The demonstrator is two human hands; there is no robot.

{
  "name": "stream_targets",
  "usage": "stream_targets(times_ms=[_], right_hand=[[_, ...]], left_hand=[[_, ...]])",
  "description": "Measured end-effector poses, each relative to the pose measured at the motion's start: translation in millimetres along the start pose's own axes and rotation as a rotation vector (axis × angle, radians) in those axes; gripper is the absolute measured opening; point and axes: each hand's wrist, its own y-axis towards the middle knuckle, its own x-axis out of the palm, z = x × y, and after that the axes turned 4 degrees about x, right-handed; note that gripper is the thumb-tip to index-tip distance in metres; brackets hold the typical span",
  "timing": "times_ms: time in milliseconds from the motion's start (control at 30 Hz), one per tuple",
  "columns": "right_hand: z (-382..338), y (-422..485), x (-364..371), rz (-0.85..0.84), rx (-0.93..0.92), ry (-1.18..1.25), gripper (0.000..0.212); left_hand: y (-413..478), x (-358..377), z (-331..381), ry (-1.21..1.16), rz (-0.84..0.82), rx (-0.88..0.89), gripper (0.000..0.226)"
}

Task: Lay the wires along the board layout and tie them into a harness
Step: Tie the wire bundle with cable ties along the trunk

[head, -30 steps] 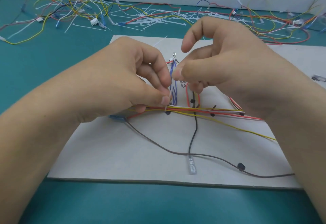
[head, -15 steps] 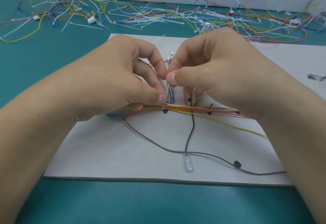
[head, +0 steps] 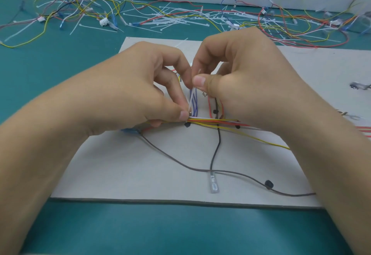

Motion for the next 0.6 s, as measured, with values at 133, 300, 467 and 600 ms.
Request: stream_targets(times_ms=[133,300,467,600], right_hand=[[1.1,1.2,3.1,0.053,-0.010,-0.026,0.010],[1.0,0.3,7.0,0.120,-0.039,-0.042,0.010],[-1.7,0.6,4.0,0.077,-0.052,-0.070,0.009],[-0.9,3.2,-3.7,-0.028,0.019,0.032,0.009]], left_hand=[[0.4,0.7,0.2,0.084,-0.013,0.020,0.037],[-0.1,1.9,1.6,0.106,-0.004,0.025,0.041],[-1.3,4.0,1.9,0.062,-0.002,0.034,0.039],[-1.2,5.2,2.4,0.074,0.010,0.031,0.038]])
